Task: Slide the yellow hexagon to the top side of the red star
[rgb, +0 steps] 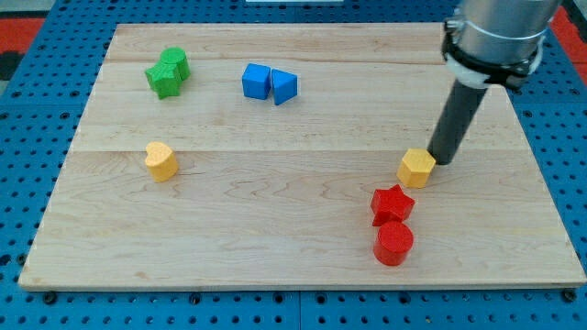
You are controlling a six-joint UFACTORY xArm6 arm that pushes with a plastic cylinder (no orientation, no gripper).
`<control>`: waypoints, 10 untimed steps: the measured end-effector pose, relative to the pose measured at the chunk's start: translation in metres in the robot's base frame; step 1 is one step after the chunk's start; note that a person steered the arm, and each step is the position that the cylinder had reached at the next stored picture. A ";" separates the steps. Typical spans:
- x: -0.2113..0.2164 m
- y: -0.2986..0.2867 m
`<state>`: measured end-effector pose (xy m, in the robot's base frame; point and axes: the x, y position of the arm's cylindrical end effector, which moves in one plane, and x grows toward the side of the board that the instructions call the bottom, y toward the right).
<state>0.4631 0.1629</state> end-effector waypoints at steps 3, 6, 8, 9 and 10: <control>0.004 -0.002; 0.058 -0.129; 0.125 -0.148; 0.130 -0.096; 0.117 -0.103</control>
<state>0.5800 0.0603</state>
